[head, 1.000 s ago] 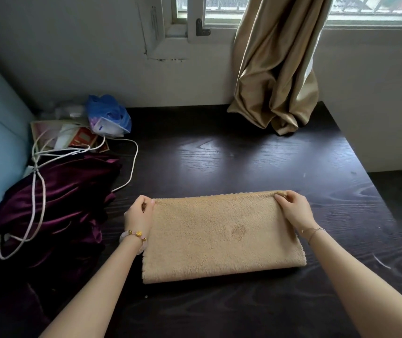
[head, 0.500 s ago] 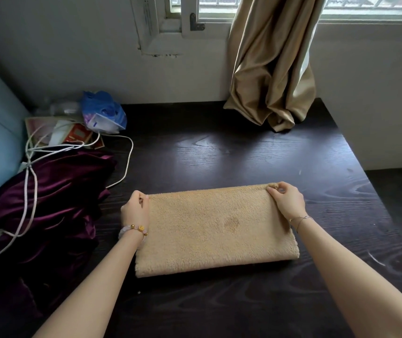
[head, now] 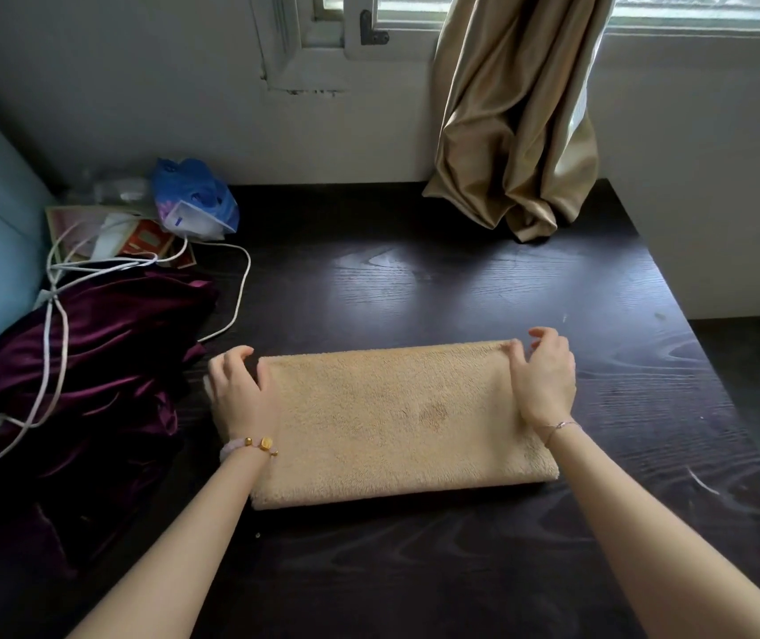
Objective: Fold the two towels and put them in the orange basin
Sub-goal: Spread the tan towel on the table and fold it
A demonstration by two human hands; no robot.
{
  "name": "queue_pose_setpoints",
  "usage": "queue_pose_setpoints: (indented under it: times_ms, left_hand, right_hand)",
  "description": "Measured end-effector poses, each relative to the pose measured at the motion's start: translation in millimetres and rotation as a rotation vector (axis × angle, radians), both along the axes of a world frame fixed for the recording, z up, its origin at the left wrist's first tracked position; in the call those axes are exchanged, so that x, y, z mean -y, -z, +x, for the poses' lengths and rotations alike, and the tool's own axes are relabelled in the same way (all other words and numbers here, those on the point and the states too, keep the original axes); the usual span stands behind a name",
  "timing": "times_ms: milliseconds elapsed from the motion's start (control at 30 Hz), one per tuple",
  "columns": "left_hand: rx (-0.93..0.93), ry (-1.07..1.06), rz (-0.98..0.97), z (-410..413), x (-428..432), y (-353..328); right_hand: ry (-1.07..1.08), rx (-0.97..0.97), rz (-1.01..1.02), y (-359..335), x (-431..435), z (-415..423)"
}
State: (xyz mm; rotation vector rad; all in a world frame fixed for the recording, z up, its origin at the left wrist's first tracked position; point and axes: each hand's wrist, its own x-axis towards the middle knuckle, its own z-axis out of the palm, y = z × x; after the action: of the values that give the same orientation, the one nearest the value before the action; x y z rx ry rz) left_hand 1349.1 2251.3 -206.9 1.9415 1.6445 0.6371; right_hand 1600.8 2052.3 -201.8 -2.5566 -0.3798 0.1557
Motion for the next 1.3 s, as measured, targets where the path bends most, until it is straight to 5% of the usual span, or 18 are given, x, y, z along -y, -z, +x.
queue_pose_setpoints:
  times_ms: [133, 367, 633, 1167, 1300]
  left_hand:
    - [-0.038, 0.376, 0.33, -11, 39, 0]
    - [-0.15, 0.838, 0.317, -8, 121, 22]
    - [-0.499, 0.972, 0.237, -36, 139, 40]
    - [-0.424, 0.907, 0.437, -84, 80, 31]
    - [-0.408, 0.922, 0.454, -85, 73, 24]
  right_hand:
    - [-0.169, 0.236, 0.171, -4, 12, -46]
    - [-0.568, 0.125, 0.13, 10, 31, -155]
    - [-0.814, 0.197, -0.092, 48, 58, -175]
    - [-0.469, 0.434, -0.286, 35, 98, -112]
    - [-0.514, 0.326, -0.289, 23, 94, -107]
